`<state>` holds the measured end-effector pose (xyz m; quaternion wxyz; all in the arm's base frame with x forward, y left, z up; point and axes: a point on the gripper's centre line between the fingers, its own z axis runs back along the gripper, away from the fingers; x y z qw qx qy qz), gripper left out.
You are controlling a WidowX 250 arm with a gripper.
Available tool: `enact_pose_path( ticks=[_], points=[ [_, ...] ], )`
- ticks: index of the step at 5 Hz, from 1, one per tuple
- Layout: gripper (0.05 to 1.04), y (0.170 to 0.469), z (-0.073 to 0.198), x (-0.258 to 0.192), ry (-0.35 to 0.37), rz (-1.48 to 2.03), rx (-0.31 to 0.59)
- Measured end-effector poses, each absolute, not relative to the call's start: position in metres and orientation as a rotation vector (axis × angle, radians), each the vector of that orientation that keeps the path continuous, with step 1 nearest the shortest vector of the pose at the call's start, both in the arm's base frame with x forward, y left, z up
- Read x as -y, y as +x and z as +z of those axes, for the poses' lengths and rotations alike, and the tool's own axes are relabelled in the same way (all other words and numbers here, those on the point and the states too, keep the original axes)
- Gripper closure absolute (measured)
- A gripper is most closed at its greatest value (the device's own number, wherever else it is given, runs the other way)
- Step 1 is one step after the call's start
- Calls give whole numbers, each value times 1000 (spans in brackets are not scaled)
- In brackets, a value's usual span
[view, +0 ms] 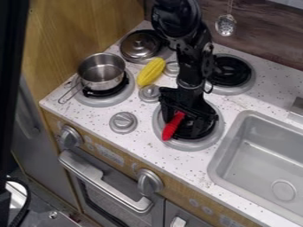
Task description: Move the red spoon to the upper side of burner
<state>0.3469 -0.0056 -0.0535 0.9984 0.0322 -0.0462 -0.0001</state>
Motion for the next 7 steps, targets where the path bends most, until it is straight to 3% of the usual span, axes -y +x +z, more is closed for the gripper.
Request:
enact_pose_path(
  ticks=[2, 4, 6, 7],
  points=[
    [110, 349, -55, -1, 98, 9, 95],
    [670, 350, -55, -4, 68, 35, 91],
    [718, 349, -53, 0, 40, 15, 68],
    [718, 353, -37, -8, 44, 5, 95]
  ],
)
